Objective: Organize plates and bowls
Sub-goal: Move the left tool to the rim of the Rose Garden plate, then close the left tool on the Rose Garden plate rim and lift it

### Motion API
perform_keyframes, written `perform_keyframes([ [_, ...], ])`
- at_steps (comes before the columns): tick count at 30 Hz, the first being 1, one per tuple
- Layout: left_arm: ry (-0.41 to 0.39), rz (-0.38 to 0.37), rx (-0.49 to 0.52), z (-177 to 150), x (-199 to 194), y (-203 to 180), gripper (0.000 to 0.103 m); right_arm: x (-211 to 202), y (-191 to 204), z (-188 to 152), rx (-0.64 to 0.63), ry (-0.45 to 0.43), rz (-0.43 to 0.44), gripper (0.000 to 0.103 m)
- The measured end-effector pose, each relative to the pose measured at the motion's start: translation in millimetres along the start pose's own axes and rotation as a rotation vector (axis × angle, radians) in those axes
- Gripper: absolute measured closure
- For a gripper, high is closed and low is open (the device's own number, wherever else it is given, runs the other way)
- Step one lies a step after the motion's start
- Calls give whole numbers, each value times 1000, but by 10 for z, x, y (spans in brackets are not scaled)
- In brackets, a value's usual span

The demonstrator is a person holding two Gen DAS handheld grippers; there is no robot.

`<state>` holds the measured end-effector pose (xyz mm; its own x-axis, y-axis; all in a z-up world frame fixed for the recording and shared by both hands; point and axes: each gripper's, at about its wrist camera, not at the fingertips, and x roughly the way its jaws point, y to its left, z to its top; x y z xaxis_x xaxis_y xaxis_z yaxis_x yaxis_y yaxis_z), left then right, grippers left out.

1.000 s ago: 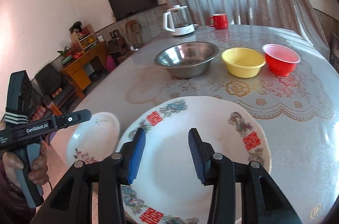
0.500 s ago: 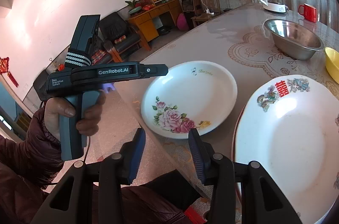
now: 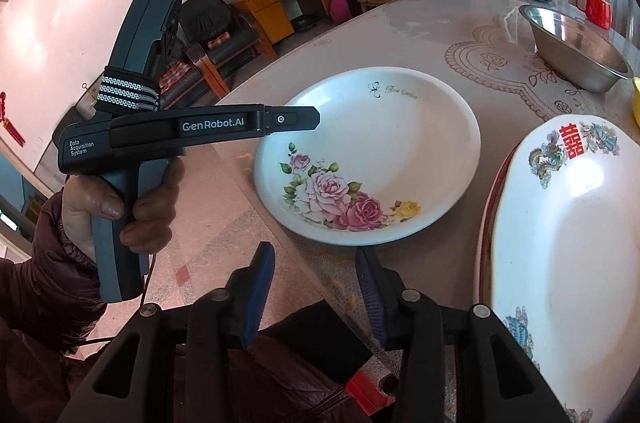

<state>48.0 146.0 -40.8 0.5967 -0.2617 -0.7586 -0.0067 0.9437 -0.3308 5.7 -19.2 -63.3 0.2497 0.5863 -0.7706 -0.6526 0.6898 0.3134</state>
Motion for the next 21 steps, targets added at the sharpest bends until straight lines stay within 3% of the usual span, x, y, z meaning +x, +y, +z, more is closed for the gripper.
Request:
perform_keyframes([
  [15, -37, 70, -47, 194, 82, 144, 84, 197, -72, 376, 14, -20, -45, 58],
  [21, -41, 104, -16, 191, 110, 115, 84, 95, -69, 404, -35, 14, -3, 58],
])
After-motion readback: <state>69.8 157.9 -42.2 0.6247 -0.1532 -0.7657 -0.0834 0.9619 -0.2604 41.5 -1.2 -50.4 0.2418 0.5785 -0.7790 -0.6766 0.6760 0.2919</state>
